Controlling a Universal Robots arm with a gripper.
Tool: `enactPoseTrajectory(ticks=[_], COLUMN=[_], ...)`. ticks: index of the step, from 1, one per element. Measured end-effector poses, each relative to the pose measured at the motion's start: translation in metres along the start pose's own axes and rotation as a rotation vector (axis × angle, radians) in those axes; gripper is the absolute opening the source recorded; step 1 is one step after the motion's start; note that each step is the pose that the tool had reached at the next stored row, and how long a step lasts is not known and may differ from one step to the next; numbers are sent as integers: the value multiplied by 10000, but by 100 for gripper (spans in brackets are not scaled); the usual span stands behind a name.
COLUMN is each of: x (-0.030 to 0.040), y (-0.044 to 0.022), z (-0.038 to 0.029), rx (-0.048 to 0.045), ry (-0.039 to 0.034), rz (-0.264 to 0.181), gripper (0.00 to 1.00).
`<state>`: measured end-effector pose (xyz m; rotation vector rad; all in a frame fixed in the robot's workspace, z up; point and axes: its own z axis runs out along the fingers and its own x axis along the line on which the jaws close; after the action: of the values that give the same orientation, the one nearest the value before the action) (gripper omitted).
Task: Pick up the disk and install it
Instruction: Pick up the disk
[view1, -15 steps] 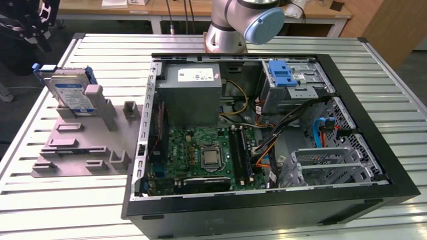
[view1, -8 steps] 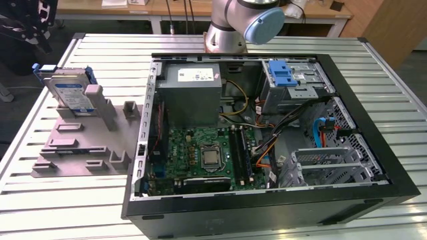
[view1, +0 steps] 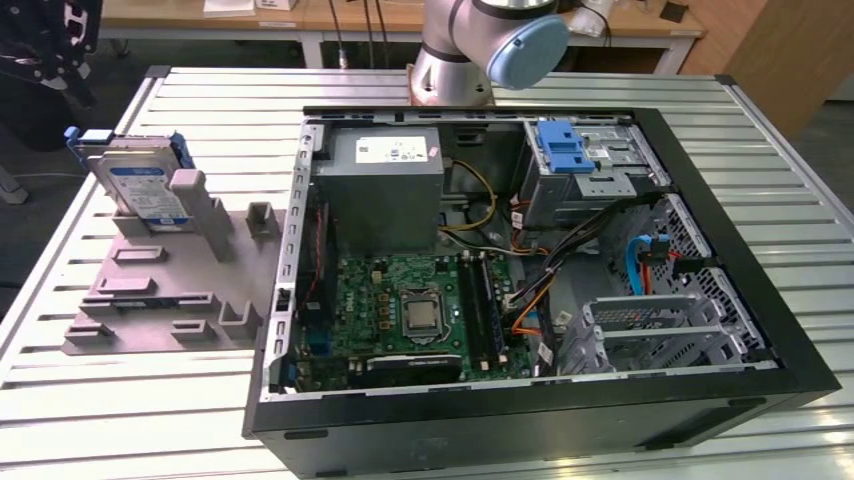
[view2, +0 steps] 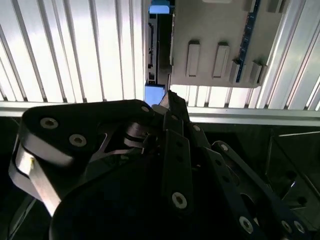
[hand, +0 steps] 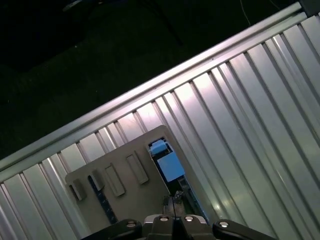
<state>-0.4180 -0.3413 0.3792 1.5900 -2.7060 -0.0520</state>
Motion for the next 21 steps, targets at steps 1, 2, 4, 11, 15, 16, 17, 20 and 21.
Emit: enactPoseTrajectory(ticks=[1, 2, 4, 11, 15, 16, 17, 20, 21], x=[1, 0, 1, 1, 1, 1, 1, 1, 1], y=[0, 0, 0, 0, 0, 0, 0, 0, 0], z=[3, 4, 9, 30, 30, 30, 31, 31, 31], rx=[2, 0, -6, -23, -20, -18, -17, -15, -15], ry=[-6, -4, 6, 43, 44, 44, 43, 42, 42], rz=[-64, -185, -535, -1802, -1938, -1938, -1938, -1938, -1945], gripper=[11, 11, 11, 11, 11, 11, 11, 11, 11])
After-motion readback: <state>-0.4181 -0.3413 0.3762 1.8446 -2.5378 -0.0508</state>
